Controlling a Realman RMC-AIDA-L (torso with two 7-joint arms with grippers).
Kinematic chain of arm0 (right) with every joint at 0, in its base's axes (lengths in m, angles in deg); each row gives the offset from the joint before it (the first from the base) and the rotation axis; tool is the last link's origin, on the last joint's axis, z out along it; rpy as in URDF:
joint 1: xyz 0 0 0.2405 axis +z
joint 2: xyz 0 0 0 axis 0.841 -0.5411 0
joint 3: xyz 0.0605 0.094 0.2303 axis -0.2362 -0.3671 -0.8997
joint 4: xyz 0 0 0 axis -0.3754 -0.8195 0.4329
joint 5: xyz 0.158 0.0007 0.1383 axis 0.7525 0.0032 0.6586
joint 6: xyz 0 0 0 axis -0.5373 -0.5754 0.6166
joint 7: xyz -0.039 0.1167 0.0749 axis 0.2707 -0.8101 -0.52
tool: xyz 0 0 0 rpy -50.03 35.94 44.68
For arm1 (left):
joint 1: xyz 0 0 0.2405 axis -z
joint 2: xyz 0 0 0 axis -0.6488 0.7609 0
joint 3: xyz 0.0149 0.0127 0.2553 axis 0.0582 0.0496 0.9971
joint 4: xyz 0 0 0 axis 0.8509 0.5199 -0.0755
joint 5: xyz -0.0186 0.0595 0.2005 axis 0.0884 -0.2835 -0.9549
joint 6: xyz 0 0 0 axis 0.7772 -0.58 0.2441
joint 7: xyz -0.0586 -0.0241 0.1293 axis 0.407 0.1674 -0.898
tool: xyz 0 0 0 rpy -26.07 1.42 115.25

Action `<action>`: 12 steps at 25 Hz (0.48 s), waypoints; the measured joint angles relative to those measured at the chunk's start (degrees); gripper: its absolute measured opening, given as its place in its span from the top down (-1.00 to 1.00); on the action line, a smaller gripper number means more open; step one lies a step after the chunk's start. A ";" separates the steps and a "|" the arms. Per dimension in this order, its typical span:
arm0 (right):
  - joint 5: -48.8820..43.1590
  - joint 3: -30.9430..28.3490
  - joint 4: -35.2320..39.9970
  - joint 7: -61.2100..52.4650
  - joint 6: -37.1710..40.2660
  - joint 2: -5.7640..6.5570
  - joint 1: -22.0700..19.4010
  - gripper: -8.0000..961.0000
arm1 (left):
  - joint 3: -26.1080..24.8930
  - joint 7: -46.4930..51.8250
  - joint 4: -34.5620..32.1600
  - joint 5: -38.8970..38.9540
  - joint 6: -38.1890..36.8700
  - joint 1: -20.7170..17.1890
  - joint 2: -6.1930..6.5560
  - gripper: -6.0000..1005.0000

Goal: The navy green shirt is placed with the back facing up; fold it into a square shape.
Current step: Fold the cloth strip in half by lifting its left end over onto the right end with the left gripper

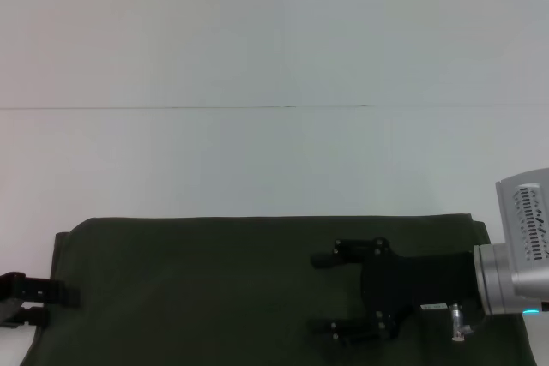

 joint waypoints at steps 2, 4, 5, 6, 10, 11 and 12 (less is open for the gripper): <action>0.01 -0.05 0.00 0.00 0.00 0.00 -0.05 -0.77 | 0.13 0.02 -0.02 -0.21 0.17 0.12 -0.15 -0.49; 0.03 -0.07 -0.02 0.00 -0.01 0.00 -0.10 -0.77 | 0.17 0.03 -0.02 -0.22 0.47 0.16 -0.31 -0.49; 0.03 -0.08 -0.05 0.00 -0.02 0.00 -0.15 -0.77 | 0.10 0.04 -0.04 -0.22 0.62 0.16 -0.33 -0.49; 0.05 -0.09 -0.06 0.00 -0.03 0.00 -0.20 -0.77 | 0.01 0.04 -0.09 -0.17 0.62 0.17 -0.32 -0.49; 0.07 -0.10 0.00 0.00 -0.06 0.00 -0.37 -0.77 | -0.74 0.15 -0.83 0.20 -0.09 0.08 0.00 -0.49; 0.10 -0.10 0.00 -0.01 -0.07 0.00 -0.39 -0.77 | -0.83 0.36 -1.29 0.22 -0.43 -0.04 0.19 -0.49; 0.13 -0.10 0.00 0.00 -0.08 0.00 -0.39 -0.77 | -0.83 0.36 -1.29 0.22 -0.43 -0.04 0.19 -0.49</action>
